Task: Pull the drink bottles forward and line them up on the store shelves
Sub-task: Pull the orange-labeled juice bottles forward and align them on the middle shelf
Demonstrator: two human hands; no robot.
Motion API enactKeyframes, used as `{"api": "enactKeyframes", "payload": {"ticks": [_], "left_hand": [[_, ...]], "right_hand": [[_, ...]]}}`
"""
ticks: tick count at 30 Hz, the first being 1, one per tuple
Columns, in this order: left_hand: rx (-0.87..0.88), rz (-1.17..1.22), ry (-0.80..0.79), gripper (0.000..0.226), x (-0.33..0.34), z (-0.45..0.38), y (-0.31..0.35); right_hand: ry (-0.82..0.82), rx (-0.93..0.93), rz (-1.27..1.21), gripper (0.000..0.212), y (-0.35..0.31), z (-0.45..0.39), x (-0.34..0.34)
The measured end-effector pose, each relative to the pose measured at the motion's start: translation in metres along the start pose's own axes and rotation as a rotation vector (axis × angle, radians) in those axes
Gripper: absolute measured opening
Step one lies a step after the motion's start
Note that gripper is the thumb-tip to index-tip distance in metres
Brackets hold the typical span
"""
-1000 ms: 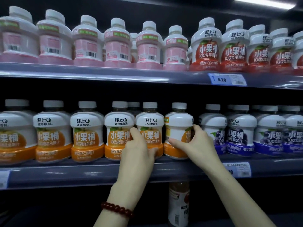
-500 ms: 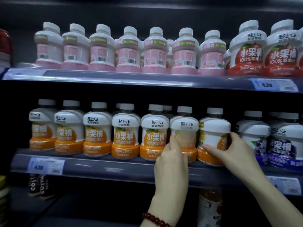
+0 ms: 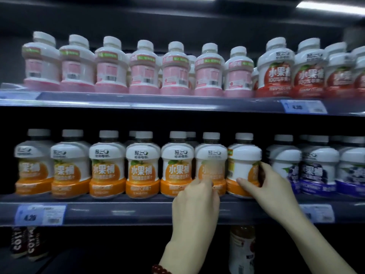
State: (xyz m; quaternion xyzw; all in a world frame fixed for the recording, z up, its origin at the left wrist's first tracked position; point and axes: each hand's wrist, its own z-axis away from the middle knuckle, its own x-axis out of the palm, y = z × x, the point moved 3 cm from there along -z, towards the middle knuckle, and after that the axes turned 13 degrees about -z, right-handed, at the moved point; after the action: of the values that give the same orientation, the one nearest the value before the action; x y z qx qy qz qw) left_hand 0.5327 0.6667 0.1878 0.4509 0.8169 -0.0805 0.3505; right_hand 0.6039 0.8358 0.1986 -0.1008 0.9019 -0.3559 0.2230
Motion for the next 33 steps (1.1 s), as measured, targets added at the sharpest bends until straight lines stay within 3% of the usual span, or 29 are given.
{"api": "enactKeyframes", "payload": {"ticks": [4,11,19,23,27,29,33], "left_hand": [[0.106,0.077,0.046,0.020,0.003,0.001,0.021],[0.205,0.193,-0.054,0.017,0.036,-0.005,0.070],[0.242,0.276,-0.029,0.016,0.061,-0.018,0.119],[0.154,0.262,-0.001,0.023,0.066,-0.039,0.133],[0.036,0.281,-0.103,0.015,0.077,-0.055,0.140],[-0.011,0.310,-0.179,0.018,0.084,-0.060,0.141],[-0.064,0.360,-0.243,0.014,0.087,-0.066,0.139]], "right_hand": [[0.017,-0.055,-0.063,0.050,0.004,0.010,-0.009],[-0.031,-0.137,-0.028,0.039,0.018,0.026,-0.033],[0.141,0.081,-0.021,0.038,0.046,0.008,-0.084],[0.136,0.194,0.033,0.045,0.053,-0.011,-0.086],[0.097,0.172,0.075,0.007,0.056,-0.021,-0.073],[0.082,0.169,0.046,0.011,0.058,-0.023,-0.070],[0.068,0.169,-0.014,0.038,0.059,-0.020,-0.072]]}}
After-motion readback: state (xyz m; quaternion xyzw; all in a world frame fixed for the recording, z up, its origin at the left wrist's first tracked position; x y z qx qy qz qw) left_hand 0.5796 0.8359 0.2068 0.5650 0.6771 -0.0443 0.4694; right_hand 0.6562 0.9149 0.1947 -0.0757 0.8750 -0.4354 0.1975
